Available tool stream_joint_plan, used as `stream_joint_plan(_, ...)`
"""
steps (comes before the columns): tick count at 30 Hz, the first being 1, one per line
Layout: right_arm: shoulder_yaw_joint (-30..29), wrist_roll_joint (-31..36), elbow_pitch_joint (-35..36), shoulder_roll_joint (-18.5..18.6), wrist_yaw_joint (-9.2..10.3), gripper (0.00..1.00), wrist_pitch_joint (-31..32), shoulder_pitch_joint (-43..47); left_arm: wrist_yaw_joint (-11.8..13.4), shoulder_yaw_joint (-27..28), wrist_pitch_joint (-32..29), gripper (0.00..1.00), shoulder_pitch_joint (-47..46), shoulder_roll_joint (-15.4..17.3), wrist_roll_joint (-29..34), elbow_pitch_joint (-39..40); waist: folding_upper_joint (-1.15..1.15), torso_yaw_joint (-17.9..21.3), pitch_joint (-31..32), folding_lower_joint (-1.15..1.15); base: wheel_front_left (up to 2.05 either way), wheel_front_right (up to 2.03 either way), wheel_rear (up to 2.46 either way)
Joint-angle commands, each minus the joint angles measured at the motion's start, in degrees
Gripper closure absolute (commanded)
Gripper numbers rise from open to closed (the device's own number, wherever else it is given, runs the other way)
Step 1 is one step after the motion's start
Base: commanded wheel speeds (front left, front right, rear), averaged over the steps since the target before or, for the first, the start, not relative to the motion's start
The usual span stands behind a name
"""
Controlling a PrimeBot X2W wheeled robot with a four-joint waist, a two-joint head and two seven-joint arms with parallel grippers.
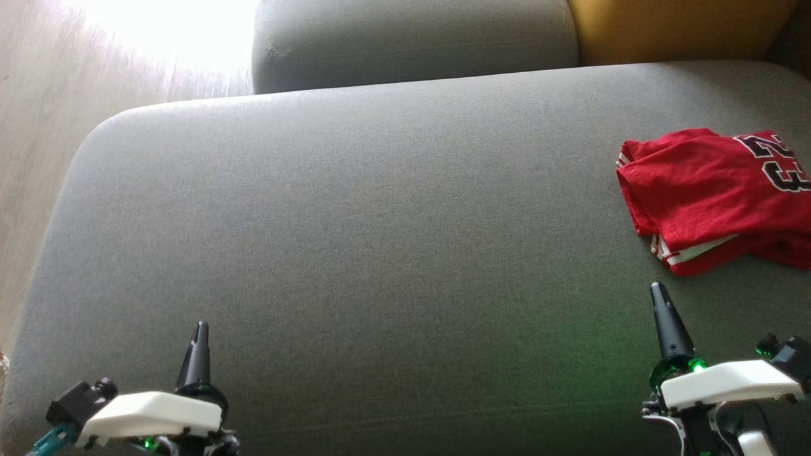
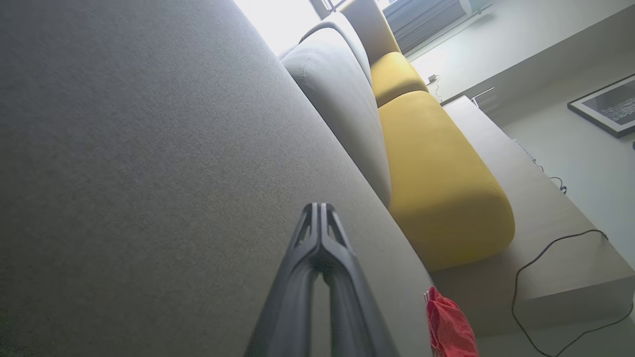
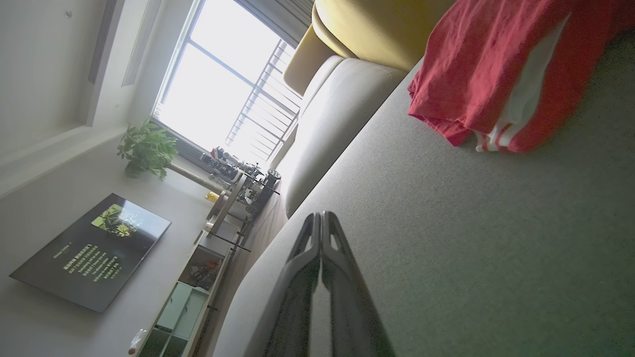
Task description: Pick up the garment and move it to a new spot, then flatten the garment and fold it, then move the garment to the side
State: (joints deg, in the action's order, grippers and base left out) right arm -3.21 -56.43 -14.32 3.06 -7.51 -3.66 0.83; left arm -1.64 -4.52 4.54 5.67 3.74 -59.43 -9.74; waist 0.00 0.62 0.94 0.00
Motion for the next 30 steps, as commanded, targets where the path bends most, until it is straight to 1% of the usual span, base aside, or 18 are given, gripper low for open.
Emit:
stream_joint_plan(1,0.3,-2.7,1.7,0.9,0.01,1.0,0.6,-3.4,-1.0,2.2,-0.5,1.0,-3.9,1.1,-2.5,1.2,0.0,0.0,-0.1,0.0,0.0,0.0,0.0)
stream_joint_plan(30,-1.0,-22.1,0.9,0.8,0.02,1.0,5.4,-5.4,-3.7,5.8,-5.3,1.0,-8.3,1.0,-20.9,-1.9,0.0,-0.4,-0.7,0.0,0.0,0.0,0.0)
